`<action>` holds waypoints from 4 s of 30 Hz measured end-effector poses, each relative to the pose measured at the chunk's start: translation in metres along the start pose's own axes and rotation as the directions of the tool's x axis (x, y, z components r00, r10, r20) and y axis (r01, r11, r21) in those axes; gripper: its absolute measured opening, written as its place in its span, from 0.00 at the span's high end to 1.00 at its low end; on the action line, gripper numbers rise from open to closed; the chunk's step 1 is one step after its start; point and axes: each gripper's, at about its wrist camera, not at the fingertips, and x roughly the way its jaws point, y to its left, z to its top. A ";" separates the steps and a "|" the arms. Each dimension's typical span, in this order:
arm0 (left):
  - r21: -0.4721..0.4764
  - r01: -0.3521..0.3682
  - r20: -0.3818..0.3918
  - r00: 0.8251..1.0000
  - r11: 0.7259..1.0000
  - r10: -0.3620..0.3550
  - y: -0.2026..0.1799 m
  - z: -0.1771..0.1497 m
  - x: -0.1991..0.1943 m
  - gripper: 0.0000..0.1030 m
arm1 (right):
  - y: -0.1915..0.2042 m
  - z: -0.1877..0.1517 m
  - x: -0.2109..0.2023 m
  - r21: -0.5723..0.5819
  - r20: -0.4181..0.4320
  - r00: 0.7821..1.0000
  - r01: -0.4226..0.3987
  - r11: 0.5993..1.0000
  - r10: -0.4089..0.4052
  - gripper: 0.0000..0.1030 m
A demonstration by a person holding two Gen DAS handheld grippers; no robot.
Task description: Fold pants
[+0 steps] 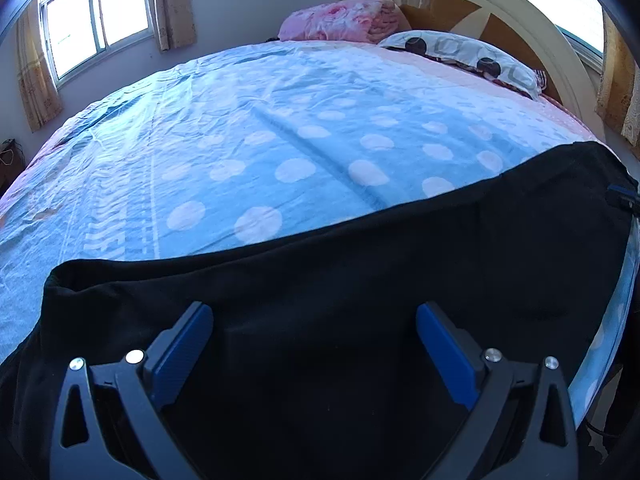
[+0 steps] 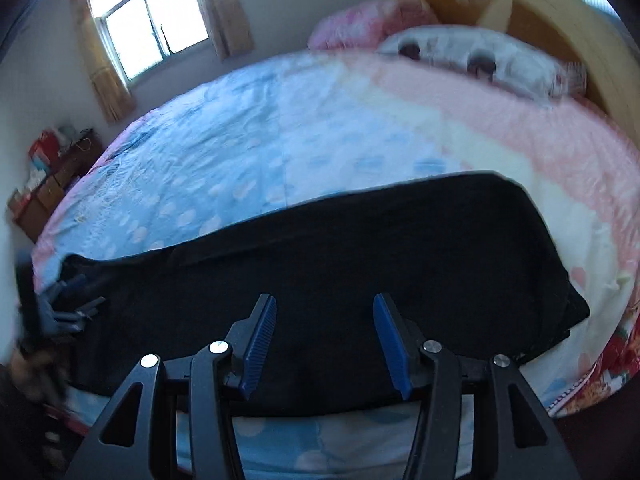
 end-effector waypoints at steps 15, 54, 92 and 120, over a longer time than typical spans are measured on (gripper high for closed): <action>0.047 0.089 0.030 0.995 0.995 -0.090 -0.046 0.006 -0.024 0.00 | -0.076 -0.029 -0.082 0.337 0.080 0.994 0.048 0.940 -0.080 0.49; 0.103 0.088 0.010 0.996 0.991 -0.090 -0.061 -0.021 -0.015 0.00 | -0.123 -0.019 -0.051 0.605 0.160 0.985 -0.144 0.783 0.058 0.66; -0.289 0.636 0.118 0.766 0.716 -0.632 -0.019 -0.022 -0.023 0.00 | 0.178 -0.027 0.022 -0.279 -0.154 0.934 -0.355 0.892 0.323 0.73; -0.204 0.378 0.052 0.925 0.903 -0.375 0.005 -0.018 -0.062 0.91 | 0.072 -0.031 -0.027 -0.011 0.112 0.912 -0.396 0.918 0.394 0.49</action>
